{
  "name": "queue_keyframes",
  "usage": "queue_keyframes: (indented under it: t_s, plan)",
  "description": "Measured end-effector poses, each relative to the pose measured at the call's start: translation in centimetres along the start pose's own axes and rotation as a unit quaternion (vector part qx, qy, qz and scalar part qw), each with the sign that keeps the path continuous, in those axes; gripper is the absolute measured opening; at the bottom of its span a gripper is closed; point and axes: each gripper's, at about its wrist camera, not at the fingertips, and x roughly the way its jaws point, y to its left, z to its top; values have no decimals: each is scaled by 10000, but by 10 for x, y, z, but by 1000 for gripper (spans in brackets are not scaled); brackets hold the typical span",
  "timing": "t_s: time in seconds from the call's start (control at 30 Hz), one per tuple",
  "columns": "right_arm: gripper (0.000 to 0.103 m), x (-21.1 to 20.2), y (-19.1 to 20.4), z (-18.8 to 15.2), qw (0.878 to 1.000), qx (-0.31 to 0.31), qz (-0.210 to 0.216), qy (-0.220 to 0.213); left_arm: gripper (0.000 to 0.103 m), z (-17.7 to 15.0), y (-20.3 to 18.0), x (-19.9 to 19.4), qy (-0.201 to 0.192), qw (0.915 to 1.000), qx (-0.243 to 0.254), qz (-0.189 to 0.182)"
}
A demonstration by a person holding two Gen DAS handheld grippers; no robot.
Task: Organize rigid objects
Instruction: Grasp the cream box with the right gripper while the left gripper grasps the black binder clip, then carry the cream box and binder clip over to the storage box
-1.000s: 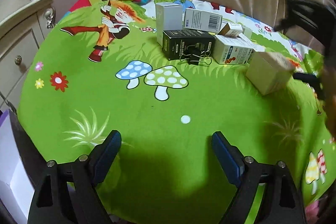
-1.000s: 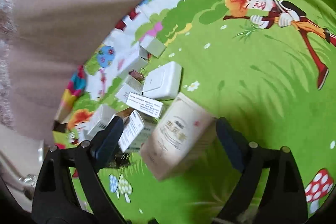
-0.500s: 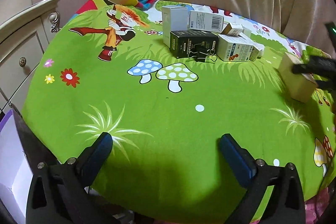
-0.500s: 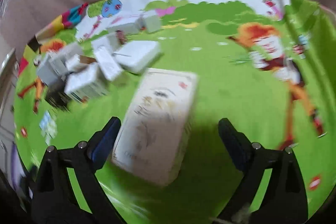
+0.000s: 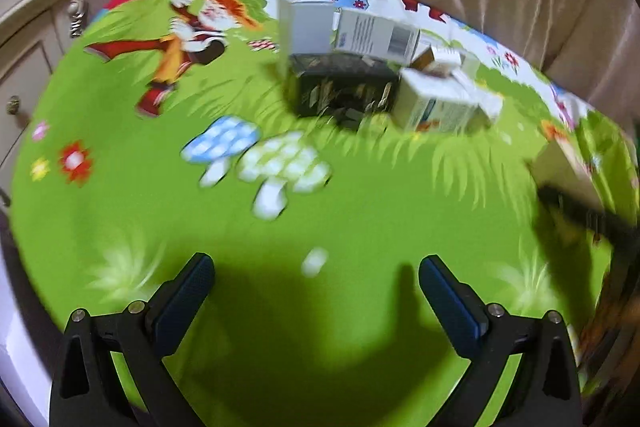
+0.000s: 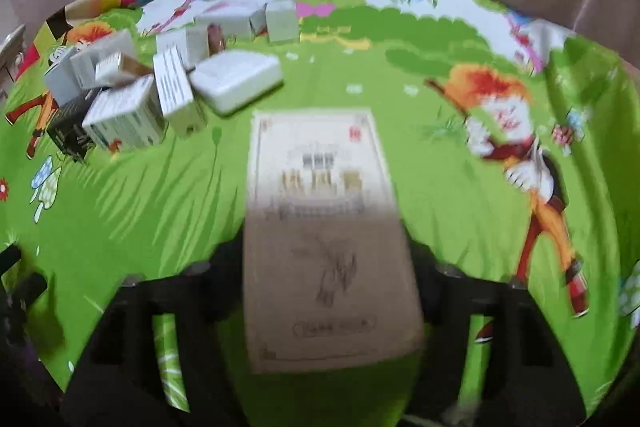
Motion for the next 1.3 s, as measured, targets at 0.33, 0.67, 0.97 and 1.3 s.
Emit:
queue_keyframes:
  t_s: [0.33, 0.67, 0.97, 1.3]
  plan:
    - [56, -5, -4, -6, 9999, -111, 87, -88, 61, 72, -36, 63, -141, 9986, 149, 484]
    - [57, -6, -11, -7, 9994, 48, 310, -133, 50, -5, -21, 4, -507, 9968, 537, -299]
    - [64, -6, -9, -7, 9994, -29, 335, -120, 57, 6, -31, 17, -534, 9957, 757, 89]
    - [55, -5, -1, -5, 9998, -174, 39, -131, 51, 7, -28, 18, -573, 9962, 628, 195]
